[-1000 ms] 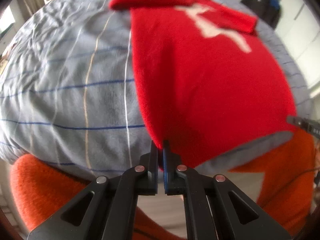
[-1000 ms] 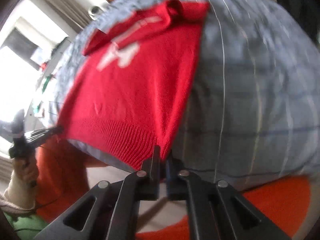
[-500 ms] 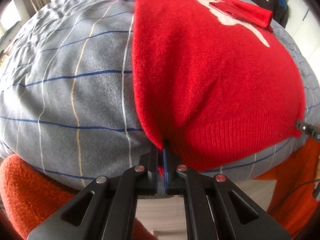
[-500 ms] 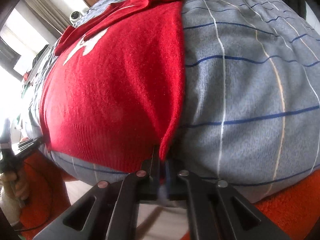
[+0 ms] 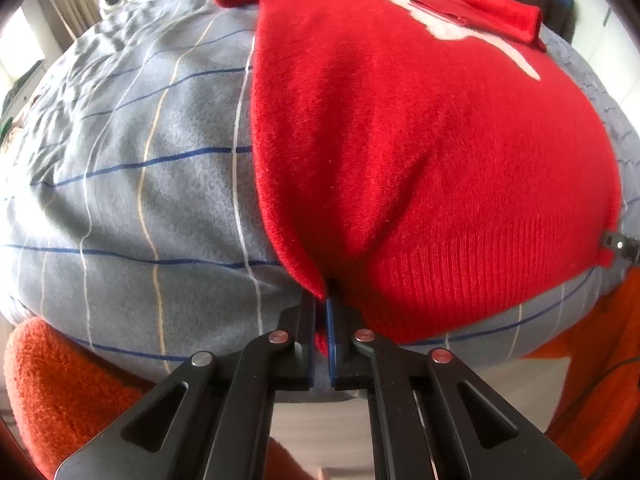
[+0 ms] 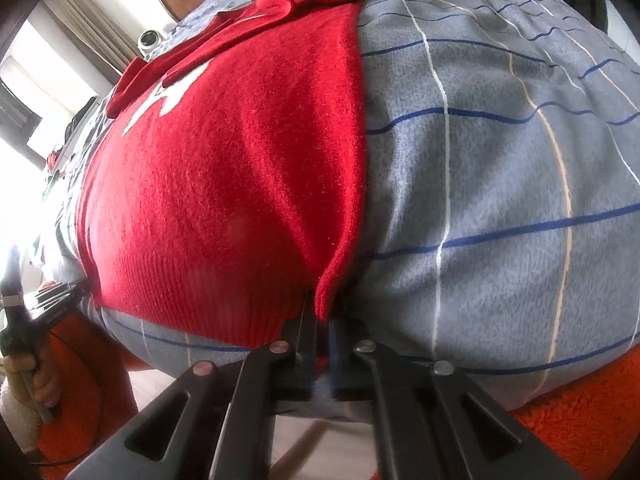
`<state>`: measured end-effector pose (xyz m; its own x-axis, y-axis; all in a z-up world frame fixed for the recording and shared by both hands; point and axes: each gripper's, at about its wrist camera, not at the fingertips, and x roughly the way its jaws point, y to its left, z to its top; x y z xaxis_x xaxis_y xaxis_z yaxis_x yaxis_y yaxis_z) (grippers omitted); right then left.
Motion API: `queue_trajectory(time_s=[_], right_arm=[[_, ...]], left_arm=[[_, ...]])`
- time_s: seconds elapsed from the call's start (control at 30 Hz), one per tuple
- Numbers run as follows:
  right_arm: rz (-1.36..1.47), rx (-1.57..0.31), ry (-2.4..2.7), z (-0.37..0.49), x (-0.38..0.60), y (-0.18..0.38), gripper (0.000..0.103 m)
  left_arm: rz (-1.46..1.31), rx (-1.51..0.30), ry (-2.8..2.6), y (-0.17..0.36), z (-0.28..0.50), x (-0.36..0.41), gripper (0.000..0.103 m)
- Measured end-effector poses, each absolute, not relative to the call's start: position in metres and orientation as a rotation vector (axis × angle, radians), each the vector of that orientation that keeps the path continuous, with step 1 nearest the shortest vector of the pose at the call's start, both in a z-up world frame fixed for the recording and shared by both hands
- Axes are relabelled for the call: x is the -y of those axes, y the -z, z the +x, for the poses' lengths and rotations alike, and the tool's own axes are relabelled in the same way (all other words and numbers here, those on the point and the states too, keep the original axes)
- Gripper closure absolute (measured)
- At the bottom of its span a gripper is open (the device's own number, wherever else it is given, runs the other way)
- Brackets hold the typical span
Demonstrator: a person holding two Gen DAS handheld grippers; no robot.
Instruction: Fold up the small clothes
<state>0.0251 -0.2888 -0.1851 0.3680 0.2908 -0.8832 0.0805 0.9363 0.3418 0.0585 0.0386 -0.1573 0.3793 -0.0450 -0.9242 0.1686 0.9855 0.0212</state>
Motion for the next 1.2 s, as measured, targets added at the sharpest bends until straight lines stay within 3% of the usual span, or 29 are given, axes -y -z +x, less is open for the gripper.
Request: queue_trajectory(time_s=[0.23,0.33,0.37,0.4,0.47,0.53,0.67,0.83,0.93,1.03,1.17,1.2], right_arm=[[0.385,-1.185,-0.142,0.020,0.296,0.186,0.101],[0.443,-1.191,-0.151,0.014,0.303,0.186,0.096],[0.478,-1.202,-0.158,0.012,0.307,0.186,0.096],[0.519,-1.224,-0.168,0.009,0.313,0.187,0.092],[0.581,-1.268,-0.183,0.001,0.322,0.185,0.082],[0.586,-1.288,-0.148,-0.010,0.337,0.177,0.061],[0.337,-1.245,0.055,-0.018,0.358,0.134,0.058],[0.083,-1.074,-0.096,0.049,0.311,0.064,0.055],[-0.071,-0.942,-0.287,0.100,0.243,0.038,0.038],[-0.187,-0.878,-0.398,0.143,0.187,0.052,0.038],[-0.264,-0.973,-0.419,0.200,0.145,0.108,0.040],[-0.268,-1.004,-0.397,0.212,0.143,0.121,0.049]], left_arm=[[0.149,-1.157,0.129,0.155,0.051,-0.026,0.098],[0.160,-1.150,0.127,0.147,0.042,-0.029,0.090],[0.164,-1.150,0.123,0.145,0.040,-0.032,0.076],[0.165,-1.149,0.115,0.140,0.036,-0.034,0.054],[0.138,-1.123,0.097,0.126,0.025,-0.043,0.037],[0.089,-1.059,0.072,0.106,0.017,-0.057,0.037],[0.059,-0.895,-0.068,0.078,0.028,-0.081,0.030],[-0.007,-0.797,-0.195,0.080,0.044,-0.105,0.030],[0.014,-0.820,-0.204,0.087,0.047,-0.106,0.030],[0.022,-0.804,-0.206,0.085,0.046,-0.108,0.029],[0.014,-0.823,-0.213,0.088,0.046,-0.111,0.028],[0.004,-0.827,-0.211,0.089,0.046,-0.113,0.028]])
